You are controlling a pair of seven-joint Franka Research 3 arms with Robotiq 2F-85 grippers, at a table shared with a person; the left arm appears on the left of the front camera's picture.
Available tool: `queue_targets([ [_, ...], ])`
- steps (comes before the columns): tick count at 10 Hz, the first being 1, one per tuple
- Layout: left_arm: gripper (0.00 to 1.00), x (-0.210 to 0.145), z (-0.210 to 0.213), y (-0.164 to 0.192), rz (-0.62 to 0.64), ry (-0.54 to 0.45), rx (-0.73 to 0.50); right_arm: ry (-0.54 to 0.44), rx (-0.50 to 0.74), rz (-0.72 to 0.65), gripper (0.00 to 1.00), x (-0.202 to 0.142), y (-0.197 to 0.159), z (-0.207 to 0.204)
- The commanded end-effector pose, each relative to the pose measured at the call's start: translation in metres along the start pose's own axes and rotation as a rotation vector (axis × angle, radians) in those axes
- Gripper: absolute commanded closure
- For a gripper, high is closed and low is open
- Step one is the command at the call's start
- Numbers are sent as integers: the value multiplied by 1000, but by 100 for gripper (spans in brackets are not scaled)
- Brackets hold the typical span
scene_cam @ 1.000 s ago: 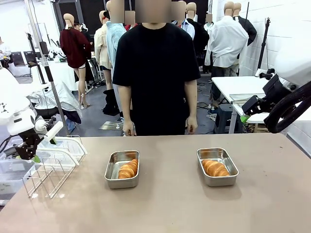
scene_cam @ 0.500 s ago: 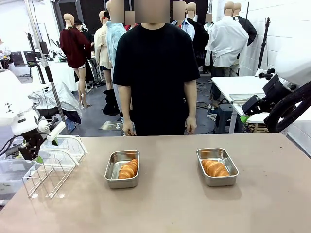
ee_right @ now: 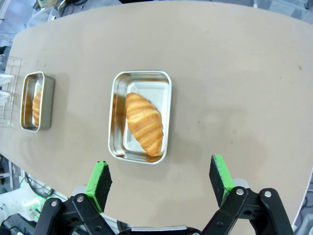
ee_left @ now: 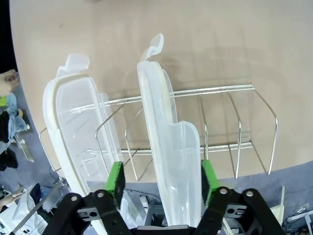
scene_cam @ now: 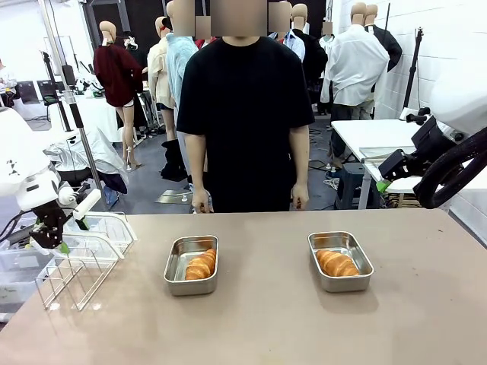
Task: Place the bread in airtight containers.
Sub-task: Pick up one Airtight Container lid and hand it to the human.
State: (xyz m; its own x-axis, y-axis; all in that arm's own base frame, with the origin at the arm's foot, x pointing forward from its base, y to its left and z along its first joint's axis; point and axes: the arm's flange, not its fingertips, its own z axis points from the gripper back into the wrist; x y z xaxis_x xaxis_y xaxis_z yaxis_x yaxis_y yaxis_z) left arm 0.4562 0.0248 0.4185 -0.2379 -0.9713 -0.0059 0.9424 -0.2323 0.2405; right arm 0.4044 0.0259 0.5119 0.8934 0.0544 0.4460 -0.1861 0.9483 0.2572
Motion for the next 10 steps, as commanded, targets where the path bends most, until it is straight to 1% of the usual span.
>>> queue_targets([
  [1,76,-6,-1,0,-8,-15,8,-1,1,1,0,0,1,-1],
  [2,96,-6,-2,0,-6,-17,7,-1,1,1,0,0,1,-1],
  [3,100,-6,-2,0,-4,-20,9,-1,1,1,0,0,1,-1],
  [6,100,-5,3,0,10,-15,11,-1,1,1,0,0,1,-1],
  [8,100,-7,2,0,37,-9,-14,-1,1,1,0,0,1,-1],
  [9,100,-8,-1,0,59,-17,-52,-1,1,1,0,0,1,-1],
  [10,100,-9,-1,-1,68,-18,-55,-1,1,1,0,0,1,-1],
])
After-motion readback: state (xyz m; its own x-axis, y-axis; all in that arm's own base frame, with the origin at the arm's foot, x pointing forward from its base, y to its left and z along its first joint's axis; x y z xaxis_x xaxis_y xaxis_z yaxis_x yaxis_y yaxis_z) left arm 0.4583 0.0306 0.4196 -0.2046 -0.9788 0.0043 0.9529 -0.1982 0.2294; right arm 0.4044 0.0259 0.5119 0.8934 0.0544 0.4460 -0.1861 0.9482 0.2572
